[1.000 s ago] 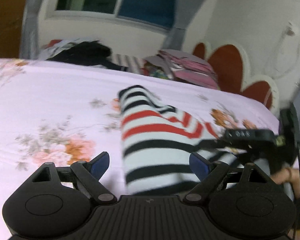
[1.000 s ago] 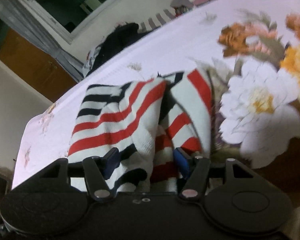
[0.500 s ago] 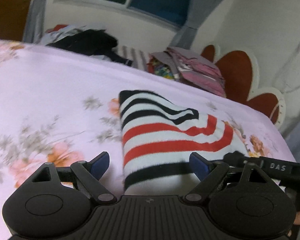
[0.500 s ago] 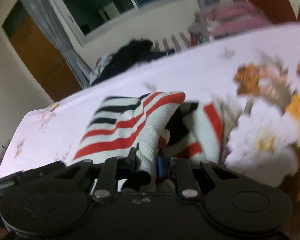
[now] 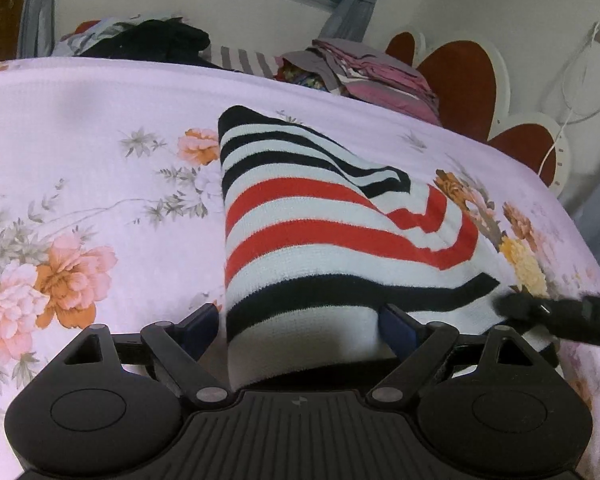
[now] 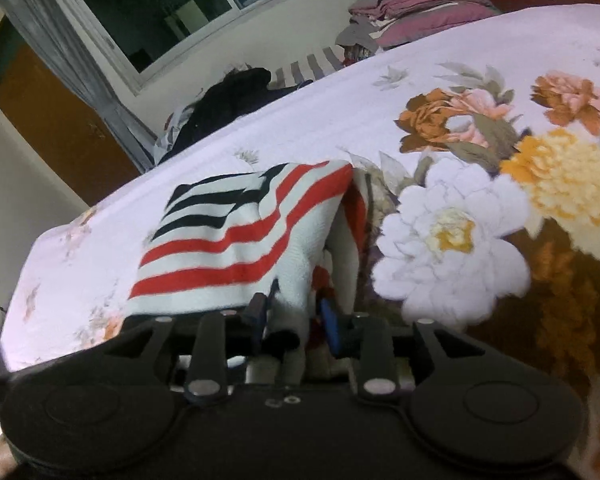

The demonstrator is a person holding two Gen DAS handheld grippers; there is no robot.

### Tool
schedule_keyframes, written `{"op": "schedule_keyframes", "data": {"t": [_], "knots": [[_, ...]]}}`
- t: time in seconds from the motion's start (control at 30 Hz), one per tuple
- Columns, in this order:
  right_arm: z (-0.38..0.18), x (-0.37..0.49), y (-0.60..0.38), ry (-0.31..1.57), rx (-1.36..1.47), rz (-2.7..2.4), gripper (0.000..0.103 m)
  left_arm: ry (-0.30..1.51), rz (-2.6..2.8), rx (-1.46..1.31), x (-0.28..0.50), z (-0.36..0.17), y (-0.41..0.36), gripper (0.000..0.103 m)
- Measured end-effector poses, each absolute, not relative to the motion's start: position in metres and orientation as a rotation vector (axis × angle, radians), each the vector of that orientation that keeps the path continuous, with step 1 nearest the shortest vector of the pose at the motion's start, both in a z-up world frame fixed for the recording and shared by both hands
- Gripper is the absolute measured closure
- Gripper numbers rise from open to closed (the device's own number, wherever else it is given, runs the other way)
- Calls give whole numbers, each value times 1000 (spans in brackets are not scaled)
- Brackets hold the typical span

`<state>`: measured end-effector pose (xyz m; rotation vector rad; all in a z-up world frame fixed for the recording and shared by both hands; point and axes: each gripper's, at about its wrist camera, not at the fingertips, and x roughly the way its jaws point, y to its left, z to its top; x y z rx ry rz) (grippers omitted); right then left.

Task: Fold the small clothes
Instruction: 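Fold the sweater over onto itself with both tools and press it down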

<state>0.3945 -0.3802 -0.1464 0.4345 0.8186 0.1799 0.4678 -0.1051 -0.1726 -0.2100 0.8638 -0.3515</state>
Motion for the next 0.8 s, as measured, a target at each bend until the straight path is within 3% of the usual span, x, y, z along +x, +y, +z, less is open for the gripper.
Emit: {"op": "schedule_keyframes", "data": {"t": [0.23, 0.47, 0.57, 0.77, 0.8], "knots": [[-151, 352, -386, 848, 446, 162, 72, 878, -351, -233, 470, -177, -100, 11], [-179, 343, -385, 880, 475, 92, 80, 916, -359, -258, 474, -184, -99, 11], [-188, 345, -390, 908, 527, 89, 77, 941, -354, -278, 476, -185, -98, 9], [-146, 351, -385, 833, 434, 119, 69, 909, -351, -265, 477, -164, -99, 9], [-141, 355, -385, 819, 429, 121, 62, 903, -350, -270, 480, -160, -99, 9]]}}
